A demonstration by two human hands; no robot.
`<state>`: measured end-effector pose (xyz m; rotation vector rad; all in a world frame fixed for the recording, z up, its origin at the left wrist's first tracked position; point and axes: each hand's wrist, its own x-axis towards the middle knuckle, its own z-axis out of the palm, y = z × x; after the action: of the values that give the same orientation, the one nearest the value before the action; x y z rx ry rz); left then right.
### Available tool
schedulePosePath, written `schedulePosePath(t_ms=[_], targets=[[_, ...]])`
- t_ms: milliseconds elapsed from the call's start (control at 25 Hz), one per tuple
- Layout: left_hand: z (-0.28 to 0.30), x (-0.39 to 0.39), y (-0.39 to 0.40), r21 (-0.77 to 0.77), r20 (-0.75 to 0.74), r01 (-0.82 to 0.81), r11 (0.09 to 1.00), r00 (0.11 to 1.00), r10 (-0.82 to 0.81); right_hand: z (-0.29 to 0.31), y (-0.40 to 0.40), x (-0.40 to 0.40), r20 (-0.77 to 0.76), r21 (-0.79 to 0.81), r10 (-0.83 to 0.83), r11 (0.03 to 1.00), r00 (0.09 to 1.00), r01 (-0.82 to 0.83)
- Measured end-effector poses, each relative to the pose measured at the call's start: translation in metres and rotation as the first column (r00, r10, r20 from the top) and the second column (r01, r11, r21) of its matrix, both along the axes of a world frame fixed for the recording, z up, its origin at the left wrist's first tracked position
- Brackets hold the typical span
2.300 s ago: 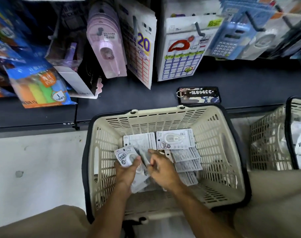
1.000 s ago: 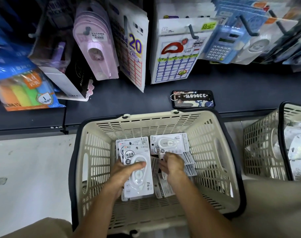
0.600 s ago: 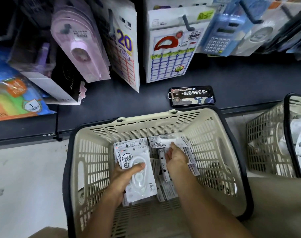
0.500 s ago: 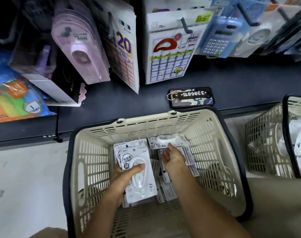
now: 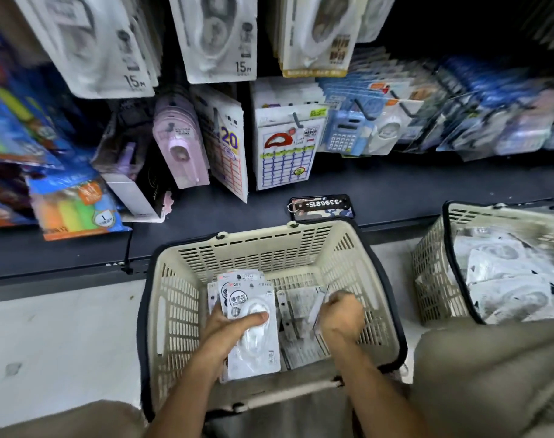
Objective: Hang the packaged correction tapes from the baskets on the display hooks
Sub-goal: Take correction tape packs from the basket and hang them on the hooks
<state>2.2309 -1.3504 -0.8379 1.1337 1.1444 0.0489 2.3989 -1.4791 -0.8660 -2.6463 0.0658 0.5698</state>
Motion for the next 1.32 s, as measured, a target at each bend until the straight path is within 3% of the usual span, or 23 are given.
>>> schedulePosePath(t_ms=[80, 280, 480, 600, 760, 920, 1040, 1120, 1200, 1280, 1320], targets=[[0.014, 0.001, -0.003, 0.021, 0.004, 0.010, 1.000, 1.000, -0.010, 0.017, -0.008, 0.003, 0.034, -0.055, 0.130, 0.990, 0.991, -0.128], [0.028, 0.005, -0.007, 0.077, 0.047, -0.043, 0.996, 0.998, 0.040, 0.022, -0.035, 0.002, -0.300, 0.059, 0.289, 0.957, 0.909, -0.285], [0.010, -0.004, -0.012, 0.048, -0.066, -0.046, 0.998, 0.997, 0.049, 0.004, -0.037, 0.004, -0.347, 0.010, 0.376, 0.918, 0.859, -0.397], [-0.006, -0.006, -0.007, 0.023, -0.134, -0.050, 0.998, 0.990, 0.053, -0.018, -0.026, 0.010, -0.357, 0.063, 0.322, 0.945, 0.877, -0.321], [-0.023, 0.002, 0.010, -0.036, -0.136, -0.047, 0.998, 0.990, 0.042, -0.057, -0.008, 0.021, -0.425, 0.140, 0.086, 0.990, 0.901, -0.029], [-0.037, 0.005, 0.017, -0.047, -0.177, -0.051, 0.998, 0.983, 0.041, -0.075, -0.004, 0.019, -0.406, -0.048, 0.099, 0.990, 0.908, -0.129], [-0.046, 0.006, 0.018, -0.048, -0.210, -0.066, 0.997, 0.976, 0.055, -0.069, -0.003, 0.014, -0.290, -0.222, 0.276, 0.912, 0.916, -0.345], [-0.045, 0.008, 0.014, -0.050, -0.228, -0.065, 0.997, 0.972, 0.052, -0.056, 0.002, 0.011, -0.216, -0.249, 0.386, 0.866, 0.897, -0.433], [-0.040, 0.009, 0.008, -0.041, -0.217, -0.072, 0.997, 0.974, 0.061, -0.036, 0.007, 0.014, -0.195, -0.109, 0.415, 0.891, 0.889, -0.440], [-0.032, 0.012, 0.001, -0.011, -0.185, -0.099, 0.995, 0.978, 0.095, -0.004, 0.013, 0.027, -0.363, 0.259, 0.373, 0.921, 0.854, -0.292], [-0.023, 0.014, -0.002, -0.005, -0.146, -0.117, 0.993, 0.983, 0.115, 0.017, 0.015, 0.035, -0.447, 0.407, 0.420, 0.882, 0.790, -0.239]])
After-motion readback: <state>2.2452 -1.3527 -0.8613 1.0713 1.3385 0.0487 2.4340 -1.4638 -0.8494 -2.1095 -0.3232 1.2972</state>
